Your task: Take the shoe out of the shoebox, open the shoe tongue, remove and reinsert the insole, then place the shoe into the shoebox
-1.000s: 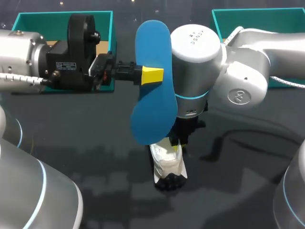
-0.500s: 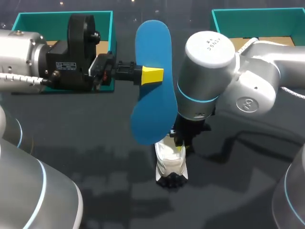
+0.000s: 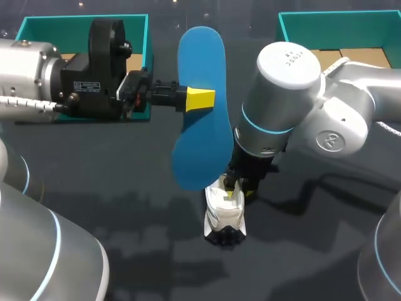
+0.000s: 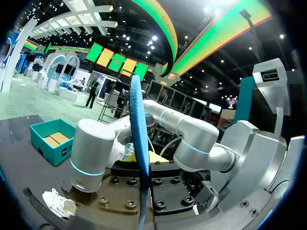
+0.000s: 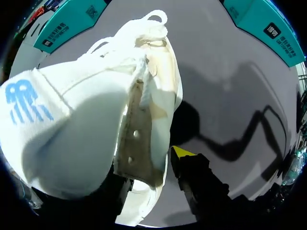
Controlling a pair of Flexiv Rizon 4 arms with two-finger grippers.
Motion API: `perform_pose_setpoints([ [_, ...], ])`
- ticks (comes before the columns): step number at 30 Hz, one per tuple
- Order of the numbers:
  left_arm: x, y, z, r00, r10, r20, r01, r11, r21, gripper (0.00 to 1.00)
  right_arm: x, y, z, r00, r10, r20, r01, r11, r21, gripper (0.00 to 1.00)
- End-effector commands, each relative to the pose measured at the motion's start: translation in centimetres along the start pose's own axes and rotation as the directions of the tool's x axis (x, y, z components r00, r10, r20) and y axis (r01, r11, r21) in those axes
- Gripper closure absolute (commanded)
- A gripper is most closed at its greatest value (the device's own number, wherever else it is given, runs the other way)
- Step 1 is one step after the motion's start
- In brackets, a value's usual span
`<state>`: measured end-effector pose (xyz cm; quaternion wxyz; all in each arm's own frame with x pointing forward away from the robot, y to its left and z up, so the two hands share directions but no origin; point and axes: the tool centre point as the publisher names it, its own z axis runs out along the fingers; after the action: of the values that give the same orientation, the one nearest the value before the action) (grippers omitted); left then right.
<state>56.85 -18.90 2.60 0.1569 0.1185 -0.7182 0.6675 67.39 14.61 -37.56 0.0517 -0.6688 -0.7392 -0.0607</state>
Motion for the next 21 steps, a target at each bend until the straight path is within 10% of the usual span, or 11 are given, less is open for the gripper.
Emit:
perform_pose_setpoints([
  [1,0.7,0.1,0.3,1.000,0.001,0.011,-0.001,1.000,0.007,1.00,-0.5,-0.6,-1.7,1.000,-0.002,-0.027,0.001,1.000,-0.029,0.00],
  [15,0.7,0.1,0.3,1.000,0.001,0.011,-0.001,1.000,0.007,1.00,-0.6,-0.8,-2.3,0.999,-0.010,-0.050,0.008,0.999,-0.038,0.00],
  [21,0.7,0.1,0.3,1.000,0.001,0.011,-0.001,1.000,0.007,1.00,-1.5,-0.1,-6.9,0.986,0.020,-0.165,-0.038,0.994,-0.105,0.00],
])
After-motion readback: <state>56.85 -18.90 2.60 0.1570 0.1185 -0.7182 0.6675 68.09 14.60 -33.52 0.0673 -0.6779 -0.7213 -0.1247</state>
